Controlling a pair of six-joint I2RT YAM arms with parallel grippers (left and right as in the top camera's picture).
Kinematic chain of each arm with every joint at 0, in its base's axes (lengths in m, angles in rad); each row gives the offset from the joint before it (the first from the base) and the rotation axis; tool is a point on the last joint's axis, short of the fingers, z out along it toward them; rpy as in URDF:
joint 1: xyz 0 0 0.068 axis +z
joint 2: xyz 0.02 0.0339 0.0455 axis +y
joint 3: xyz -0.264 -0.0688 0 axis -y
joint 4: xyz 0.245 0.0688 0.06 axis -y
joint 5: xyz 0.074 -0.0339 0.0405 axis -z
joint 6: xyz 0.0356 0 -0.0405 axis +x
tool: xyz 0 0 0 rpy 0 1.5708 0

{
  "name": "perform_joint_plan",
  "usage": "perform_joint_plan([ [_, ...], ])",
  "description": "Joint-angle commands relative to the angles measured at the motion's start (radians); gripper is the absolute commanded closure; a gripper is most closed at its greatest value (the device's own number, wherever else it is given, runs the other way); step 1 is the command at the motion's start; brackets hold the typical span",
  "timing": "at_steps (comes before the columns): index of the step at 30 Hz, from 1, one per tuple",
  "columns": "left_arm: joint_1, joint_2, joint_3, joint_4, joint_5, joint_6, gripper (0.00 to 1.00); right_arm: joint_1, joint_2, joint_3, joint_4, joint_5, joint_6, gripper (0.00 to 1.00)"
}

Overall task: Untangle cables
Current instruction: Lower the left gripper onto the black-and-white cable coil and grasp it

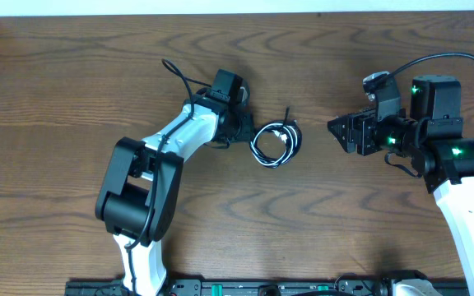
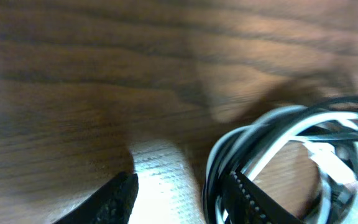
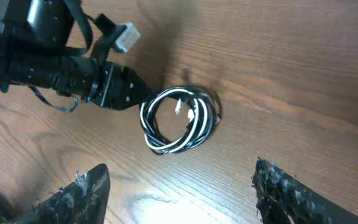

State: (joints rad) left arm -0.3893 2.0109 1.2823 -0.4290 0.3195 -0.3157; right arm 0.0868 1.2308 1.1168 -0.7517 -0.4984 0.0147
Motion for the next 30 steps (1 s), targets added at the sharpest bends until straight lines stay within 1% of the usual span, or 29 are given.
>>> perform_joint_plan([
  [1,-0.005,0.06,-0.018,-0.007,0.005,-0.006,0.62,0.006,0.0,0.005,-0.004,0.002,0.0,0.3],
  [5,-0.005,0.093,-0.018,-0.015,0.005,-0.057,0.76,0.006,0.0,0.005,-0.004,0.002,0.0,0.3],
  [7,-0.008,0.093,-0.018,-0.019,0.006,-0.073,0.8,0.006,0.0,0.005,-0.004,0.002,0.0,0.3],
  [10,-0.01,0.088,-0.016,-0.02,0.019,-0.069,0.8,0.006,0.0,0.005,-0.004,0.002,0.0,0.29],
  [13,-0.007,0.064,-0.005,-0.026,0.094,0.027,0.8,0.006,0.0,0.005,-0.004,0.002,0.002,0.28],
  [15,-0.007,0.031,0.007,-0.043,0.119,0.066,0.76,0.006,0.0,0.005,-0.004,0.002,0.008,0.27],
  [18,-0.007,-0.033,0.011,-0.065,0.118,0.107,0.67,0.006,0.0,0.005,-0.004,0.002,0.008,0.27],
  [20,-0.007,-0.061,0.011,-0.076,0.118,0.105,0.65,0.006,0.0,0.005,-0.004,0.002,0.008,0.27],
  [24,-0.018,-0.068,0.005,-0.085,0.117,0.104,0.64,0.006,0.0,0.005,-0.004,0.002,0.01,0.27],
  [30,-0.037,-0.068,-0.018,-0.082,0.075,0.031,0.64,0.006,0.0,0.004,-0.005,0.003,0.015,0.26],
])
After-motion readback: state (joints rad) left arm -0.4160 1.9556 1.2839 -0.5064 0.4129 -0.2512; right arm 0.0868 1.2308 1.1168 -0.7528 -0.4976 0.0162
